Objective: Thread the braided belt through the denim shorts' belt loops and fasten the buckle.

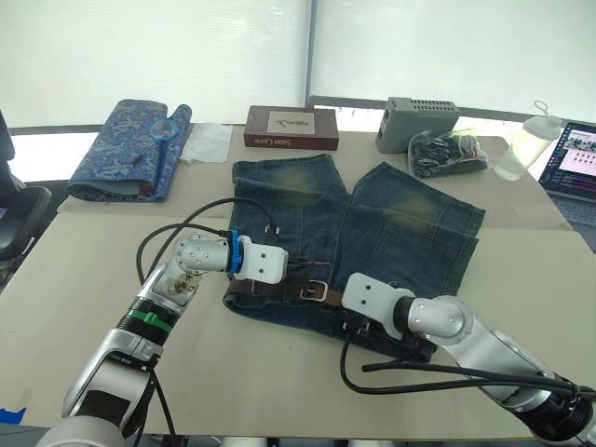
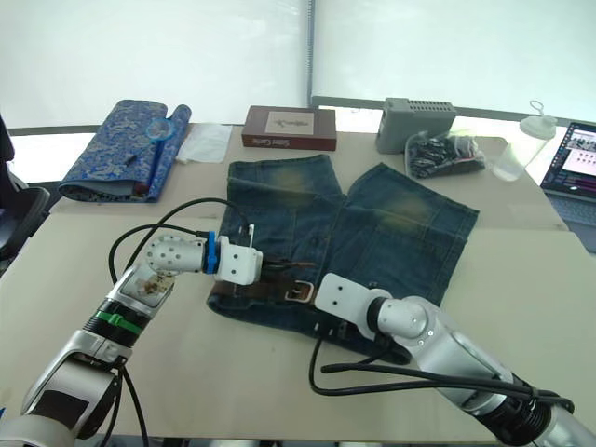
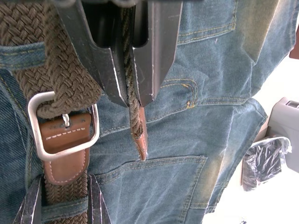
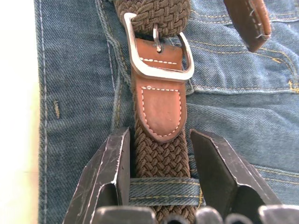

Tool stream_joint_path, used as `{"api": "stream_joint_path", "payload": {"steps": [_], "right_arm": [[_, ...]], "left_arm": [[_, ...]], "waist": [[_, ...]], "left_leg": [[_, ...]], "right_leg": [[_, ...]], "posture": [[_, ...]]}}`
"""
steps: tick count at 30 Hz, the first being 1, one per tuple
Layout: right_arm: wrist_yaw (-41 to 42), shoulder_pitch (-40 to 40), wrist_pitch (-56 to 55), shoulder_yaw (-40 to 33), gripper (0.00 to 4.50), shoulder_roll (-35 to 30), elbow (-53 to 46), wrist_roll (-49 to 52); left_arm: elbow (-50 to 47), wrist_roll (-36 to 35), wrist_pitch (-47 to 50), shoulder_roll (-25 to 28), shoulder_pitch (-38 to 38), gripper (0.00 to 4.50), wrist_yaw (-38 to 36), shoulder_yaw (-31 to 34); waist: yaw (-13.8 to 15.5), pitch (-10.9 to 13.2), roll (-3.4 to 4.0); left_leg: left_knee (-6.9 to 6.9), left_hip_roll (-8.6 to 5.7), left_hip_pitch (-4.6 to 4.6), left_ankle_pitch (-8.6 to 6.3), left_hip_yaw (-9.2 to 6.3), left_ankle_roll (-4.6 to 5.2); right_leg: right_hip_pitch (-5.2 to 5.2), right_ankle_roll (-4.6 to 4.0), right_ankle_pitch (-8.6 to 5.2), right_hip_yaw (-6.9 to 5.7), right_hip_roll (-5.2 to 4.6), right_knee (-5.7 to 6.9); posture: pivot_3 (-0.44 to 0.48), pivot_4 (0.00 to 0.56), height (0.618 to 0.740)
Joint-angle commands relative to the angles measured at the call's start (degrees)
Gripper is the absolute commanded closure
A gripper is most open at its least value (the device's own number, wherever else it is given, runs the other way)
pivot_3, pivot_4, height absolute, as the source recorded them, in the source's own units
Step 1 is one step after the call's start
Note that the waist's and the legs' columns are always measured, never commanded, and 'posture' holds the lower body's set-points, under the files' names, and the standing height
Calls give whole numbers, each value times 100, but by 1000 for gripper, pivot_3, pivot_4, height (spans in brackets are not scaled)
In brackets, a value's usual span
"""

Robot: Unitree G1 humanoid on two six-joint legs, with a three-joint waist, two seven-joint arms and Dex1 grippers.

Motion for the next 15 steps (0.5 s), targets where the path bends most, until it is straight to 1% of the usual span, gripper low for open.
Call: {"api": "stream_joint_path", "payload": {"steps": [1, 3, 7, 10, 15], "right_arm": [[-17, -11, -180, 12, 2488, 22, 101, -346], [-26, 3, -133, -122, 3016, 135, 78, -336], [33, 26, -9, -361, 4406, 260, -55, -271], [101, 46, 121, -648, 4461, 346, -230, -104], [224, 21, 135, -841, 4461, 370, -355, -68]], "left_arm": [[-151, -90, -188, 102, 24, 4500, 4, 153], [-159, -80, -355, 210, 67, 4500, -45, 153], [-70, -76, -707, 423, 84, 4500, -191, 115], [163, 100, -1217, 570, -48, 4500, -287, 16], [747, 370, -1892, 554, -487, 4500, -340, -160]], "waist": [[1, 0, 0], [-3, 0, 0], [-9, 0, 1], [-6, 0, 1], [13, 0, 1]], "left_leg": [[0, 0, 0, 0, 0, 0], [0, 0, 0, 0, 1, 0], [-2, 2, 0, 4, 1, -6], [-2, 3, 0, 3, 1, -5], [0, 1, 0, 1, 2, -2]], "right_leg": [[0, 0, 0, 0, 0, 0], [0, 0, 0, 1, 0, 0], [-4, -1, 0, 0, 1, 3], [-6, -1, 0, 0, 1, 3], [-5, -2, 1, 0, 1, 3]], "posture": [[0, 150, 740], [0, 150, 740], [0, 150, 740], [0, 150, 740], [0, 150, 740]]}}
